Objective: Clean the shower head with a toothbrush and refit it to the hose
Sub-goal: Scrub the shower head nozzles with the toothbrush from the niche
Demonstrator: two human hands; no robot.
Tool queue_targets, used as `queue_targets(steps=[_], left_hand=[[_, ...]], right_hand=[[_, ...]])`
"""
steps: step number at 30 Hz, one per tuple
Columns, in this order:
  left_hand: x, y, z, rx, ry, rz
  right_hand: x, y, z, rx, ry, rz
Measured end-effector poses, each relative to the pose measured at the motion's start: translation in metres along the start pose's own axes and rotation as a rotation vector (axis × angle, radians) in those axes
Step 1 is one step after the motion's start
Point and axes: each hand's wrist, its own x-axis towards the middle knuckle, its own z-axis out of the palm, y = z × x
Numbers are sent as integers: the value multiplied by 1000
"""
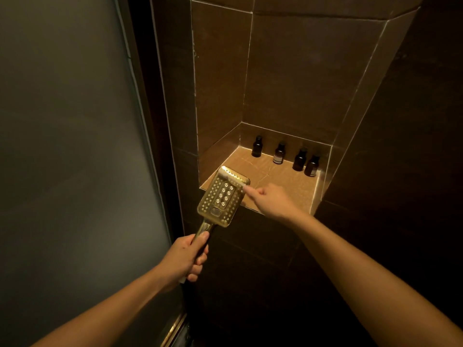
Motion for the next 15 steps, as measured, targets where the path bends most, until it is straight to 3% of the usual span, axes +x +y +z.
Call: queue_targets(steps=[2, 5, 12, 15], left_hand=[[0, 0, 1, 5, -3, 2], [1, 3, 1, -2, 6, 15], [-11, -4, -1, -29, 12, 4], [-12, 2, 4, -33, 4, 18]], right_hand=[[4, -5, -8, 34, 67, -14], [0, -6, 2, 27, 7, -23], [-13, 31, -17, 77, 94, 149], [-16, 16, -2, 125, 102, 51]])
